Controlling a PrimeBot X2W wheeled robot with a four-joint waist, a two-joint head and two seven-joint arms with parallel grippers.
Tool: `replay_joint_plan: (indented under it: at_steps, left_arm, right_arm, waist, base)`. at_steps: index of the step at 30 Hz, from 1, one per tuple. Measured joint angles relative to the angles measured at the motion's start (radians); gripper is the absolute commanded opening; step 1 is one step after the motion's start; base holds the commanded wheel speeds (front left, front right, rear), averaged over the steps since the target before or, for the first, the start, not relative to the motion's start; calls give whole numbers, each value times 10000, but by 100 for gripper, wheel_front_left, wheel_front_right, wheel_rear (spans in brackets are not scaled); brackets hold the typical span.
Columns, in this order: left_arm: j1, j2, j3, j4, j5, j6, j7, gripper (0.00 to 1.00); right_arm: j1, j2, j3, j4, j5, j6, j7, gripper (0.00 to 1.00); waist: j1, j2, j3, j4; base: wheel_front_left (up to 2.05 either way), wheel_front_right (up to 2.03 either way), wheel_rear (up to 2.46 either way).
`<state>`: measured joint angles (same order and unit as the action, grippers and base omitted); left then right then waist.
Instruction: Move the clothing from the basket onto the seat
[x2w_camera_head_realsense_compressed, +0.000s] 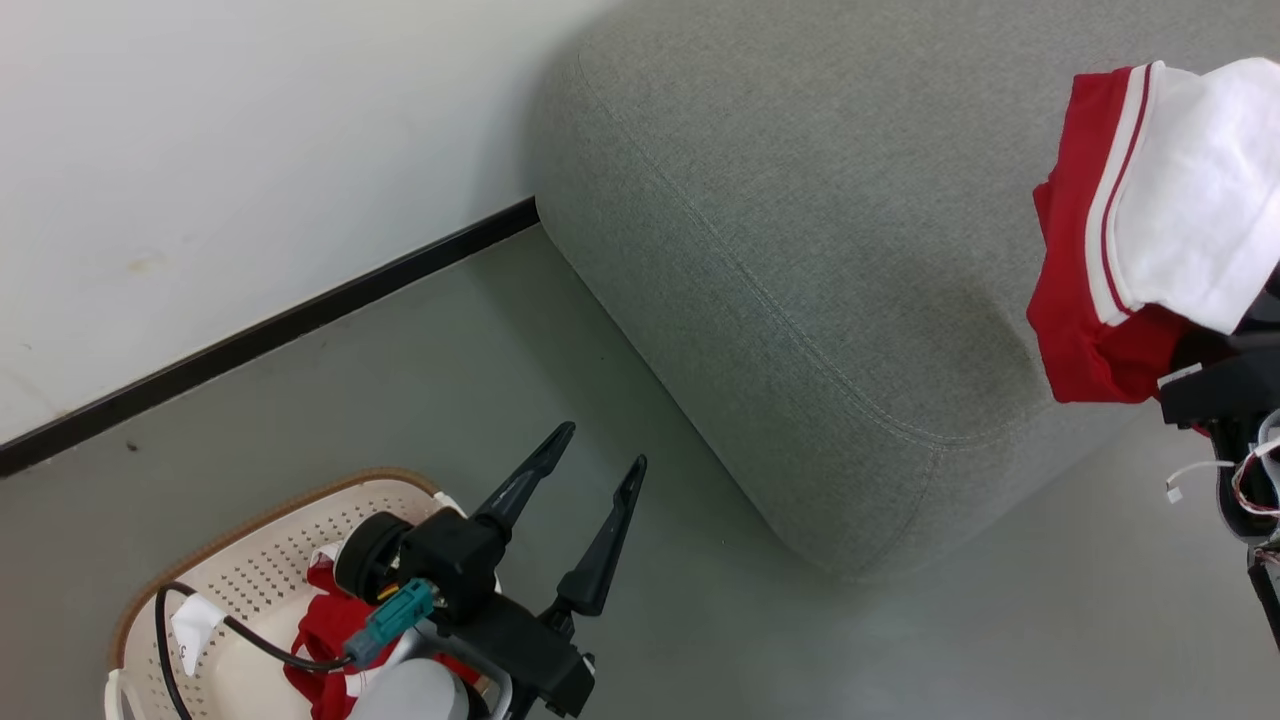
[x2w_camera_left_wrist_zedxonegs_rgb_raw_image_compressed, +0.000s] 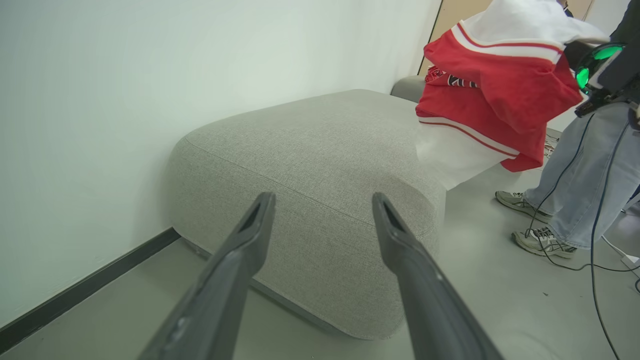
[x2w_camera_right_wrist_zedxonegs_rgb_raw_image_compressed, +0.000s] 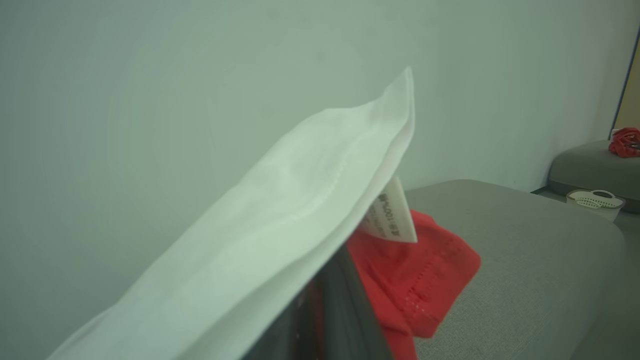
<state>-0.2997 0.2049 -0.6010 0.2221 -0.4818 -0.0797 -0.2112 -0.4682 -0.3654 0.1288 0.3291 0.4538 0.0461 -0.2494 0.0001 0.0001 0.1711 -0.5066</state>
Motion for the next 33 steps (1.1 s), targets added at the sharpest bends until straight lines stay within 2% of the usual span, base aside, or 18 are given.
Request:
replay_joint_plan:
  at_steps: [10, 19, 33]
  left_arm:
    - [-340, 428, -173, -393, 171, -96, 441, 100]
    - [-671, 610, -232, -711, 188, -176, 779, 100]
    - [-1330, 1016, -228, -1262, 594, -180, 1151, 100]
  right_arm:
    - [-1746, 196, -244, 1593, 426, 341, 0, 0]
    - [-3573, 234, 27, 2963, 454, 612, 0, 0]
    - [-5987, -460, 437, 5216, 182, 746, -2, 0]
  waist:
    - [0, 0, 698, 167]
    - [1, 0, 1484, 369]
    - [0, 1, 2745, 1051]
  base:
    - [0, 0, 0]
    - [0, 0, 0]
    - [0, 0, 0]
